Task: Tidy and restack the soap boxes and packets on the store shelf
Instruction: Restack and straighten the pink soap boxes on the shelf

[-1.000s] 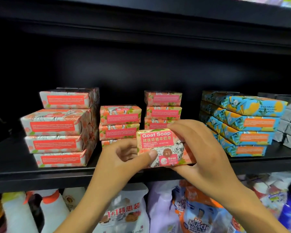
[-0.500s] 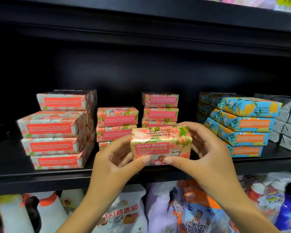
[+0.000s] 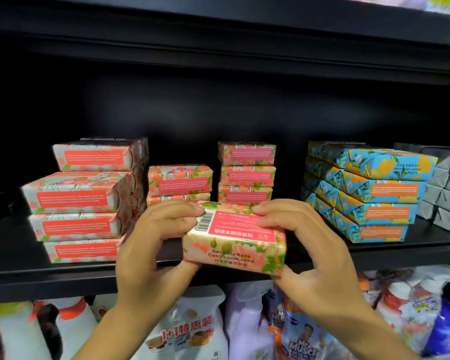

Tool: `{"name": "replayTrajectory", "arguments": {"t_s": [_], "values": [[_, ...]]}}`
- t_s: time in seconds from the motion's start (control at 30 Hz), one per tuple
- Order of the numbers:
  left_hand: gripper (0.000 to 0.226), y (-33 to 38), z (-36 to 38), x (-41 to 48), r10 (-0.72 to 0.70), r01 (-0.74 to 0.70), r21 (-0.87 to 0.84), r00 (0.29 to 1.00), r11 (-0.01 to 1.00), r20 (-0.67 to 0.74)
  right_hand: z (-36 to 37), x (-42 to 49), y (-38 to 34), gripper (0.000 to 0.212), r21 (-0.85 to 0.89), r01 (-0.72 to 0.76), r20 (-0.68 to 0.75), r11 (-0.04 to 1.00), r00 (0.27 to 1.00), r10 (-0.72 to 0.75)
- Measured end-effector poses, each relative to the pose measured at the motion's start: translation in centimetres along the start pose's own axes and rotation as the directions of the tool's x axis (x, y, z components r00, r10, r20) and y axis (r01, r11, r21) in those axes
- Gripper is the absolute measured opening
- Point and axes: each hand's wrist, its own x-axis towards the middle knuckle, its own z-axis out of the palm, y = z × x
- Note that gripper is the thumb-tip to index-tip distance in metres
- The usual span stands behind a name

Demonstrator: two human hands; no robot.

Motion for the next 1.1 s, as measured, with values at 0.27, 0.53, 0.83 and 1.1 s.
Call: {"name": "replayTrajectory", "arguments": {"t_s": [0.27, 0.53, 0.83, 1.1], "values": [[0.039, 0.8, 0.3, 0.6, 0.245, -0.249, 0.219, 0.968, 0.943, 0.048, 0.3, -0.9, 1.5, 0.034, -0.026, 0.149, -0.110, 0.988, 0.982, -0.151], [0.052, 1.9, 0.7, 1.2, -0.381, 0.395, -0.237, 0.919, 0.888, 0.106, -0.6, -0.2, 0.3, 0.034, 0.345, -0.330, -0.017, 0.879, 0.934, 0.358], [0.075, 2.0, 0.3, 1.9, -0.323, 0.337, -0.020, 0.918, 0.941, 0.229, -0.5, 1.1, -0.5, 0.029, 0.627, -0.552, 0.248, 0.550, 0.811, 0.530], [0.039, 2.4, 0.5, 2.7, -0.628, 0.649, -0.265, 0.759, 0.713, 0.170, -0.6, 1.9, 0.1, 0.059, 0.540, -0.465, 0.219, 0.702, 0.882, 0.417]]}}
